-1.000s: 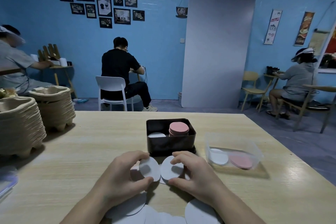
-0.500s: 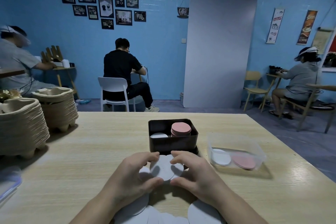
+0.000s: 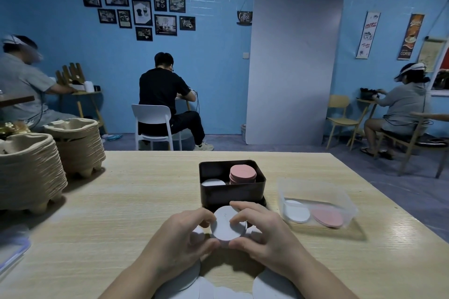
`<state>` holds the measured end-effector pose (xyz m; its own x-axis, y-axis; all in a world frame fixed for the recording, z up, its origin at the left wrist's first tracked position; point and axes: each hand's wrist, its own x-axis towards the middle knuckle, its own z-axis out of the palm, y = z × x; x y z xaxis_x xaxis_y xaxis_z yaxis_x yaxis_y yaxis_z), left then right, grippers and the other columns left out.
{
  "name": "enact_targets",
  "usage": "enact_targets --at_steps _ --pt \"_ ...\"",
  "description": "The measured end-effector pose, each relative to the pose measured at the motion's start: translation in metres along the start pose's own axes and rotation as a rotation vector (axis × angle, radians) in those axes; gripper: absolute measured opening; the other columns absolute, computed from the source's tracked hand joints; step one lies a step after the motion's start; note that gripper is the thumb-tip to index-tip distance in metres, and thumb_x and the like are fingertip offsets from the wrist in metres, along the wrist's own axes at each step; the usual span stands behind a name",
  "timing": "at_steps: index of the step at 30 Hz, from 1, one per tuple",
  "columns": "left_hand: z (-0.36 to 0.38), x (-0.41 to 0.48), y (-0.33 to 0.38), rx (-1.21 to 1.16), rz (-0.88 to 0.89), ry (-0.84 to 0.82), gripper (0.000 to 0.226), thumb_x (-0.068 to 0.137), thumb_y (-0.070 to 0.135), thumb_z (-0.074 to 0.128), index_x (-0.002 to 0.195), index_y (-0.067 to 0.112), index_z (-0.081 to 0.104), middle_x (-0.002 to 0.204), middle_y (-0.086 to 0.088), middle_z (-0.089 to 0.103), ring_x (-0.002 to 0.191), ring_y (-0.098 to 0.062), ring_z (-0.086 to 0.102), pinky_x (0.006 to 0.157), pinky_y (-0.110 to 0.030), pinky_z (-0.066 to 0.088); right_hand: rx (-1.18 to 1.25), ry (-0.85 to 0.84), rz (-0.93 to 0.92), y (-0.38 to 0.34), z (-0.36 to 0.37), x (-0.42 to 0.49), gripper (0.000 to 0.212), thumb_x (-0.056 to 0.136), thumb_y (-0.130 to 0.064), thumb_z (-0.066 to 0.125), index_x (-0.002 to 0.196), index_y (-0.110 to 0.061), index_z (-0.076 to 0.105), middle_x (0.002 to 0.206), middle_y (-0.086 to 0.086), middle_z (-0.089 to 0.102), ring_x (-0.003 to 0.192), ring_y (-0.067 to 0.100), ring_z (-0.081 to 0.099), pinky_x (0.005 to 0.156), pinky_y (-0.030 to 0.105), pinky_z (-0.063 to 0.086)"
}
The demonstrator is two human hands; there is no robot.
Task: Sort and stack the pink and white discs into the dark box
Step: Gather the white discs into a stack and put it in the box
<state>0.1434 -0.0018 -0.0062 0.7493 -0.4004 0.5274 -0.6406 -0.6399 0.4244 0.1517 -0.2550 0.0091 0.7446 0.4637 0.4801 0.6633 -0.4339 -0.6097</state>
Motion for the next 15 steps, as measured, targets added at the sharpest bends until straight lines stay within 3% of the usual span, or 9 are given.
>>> enact_targets --at_steps 3,7,11,15 --pt "0.0014 -0.0007 0.0005 0.011 0.007 0.021 0.025 0.086 0.038 0.074 0.104 0.040 0.057 0.097 0.023 0.064 0.086 -0.004 0.063 0.072 -0.030 0.055 0.014 -0.008 0.006 -0.0008 0.0002 0.0002 0.025 0.081 -0.034 0.084 0.099 -0.031 0.067 0.141 -0.018 0.054 0.129 -0.002 0.048 0.082 0.013 0.050" --pt "0.0028 -0.0006 0.0005 0.041 -0.007 0.032 0.028 0.085 0.028 0.078 0.101 0.038 0.058 0.096 0.023 0.064 0.088 -0.002 0.062 0.073 -0.028 0.055 -0.122 -0.031 -0.031 0.0044 0.0013 0.0032 0.030 0.080 -0.045 0.081 0.100 -0.031 0.063 0.143 -0.015 0.053 0.133 -0.005 0.045 0.099 0.016 0.041" --pt "0.0030 0.0004 0.0002 0.079 0.003 0.031 0.028 0.084 0.032 0.077 0.103 0.040 0.057 0.099 0.026 0.063 0.092 0.000 0.061 0.072 -0.025 0.054 -0.220 -0.083 -0.030 0.0058 0.0026 0.0044 0.033 0.081 -0.050 0.078 0.100 -0.031 0.059 0.150 -0.011 0.048 0.139 -0.007 0.036 0.106 0.021 0.038" --pt "0.0018 0.0013 0.0025 0.064 0.010 0.021 0.022 0.086 0.037 0.075 0.102 0.038 0.060 0.096 0.023 0.064 0.089 -0.003 0.062 0.071 -0.028 0.053 -0.212 -0.071 -0.028 0.0053 0.0014 0.0038 0.034 0.080 -0.053 0.077 0.100 -0.031 0.058 0.147 -0.010 0.052 0.138 -0.006 0.039 0.105 0.025 0.041"
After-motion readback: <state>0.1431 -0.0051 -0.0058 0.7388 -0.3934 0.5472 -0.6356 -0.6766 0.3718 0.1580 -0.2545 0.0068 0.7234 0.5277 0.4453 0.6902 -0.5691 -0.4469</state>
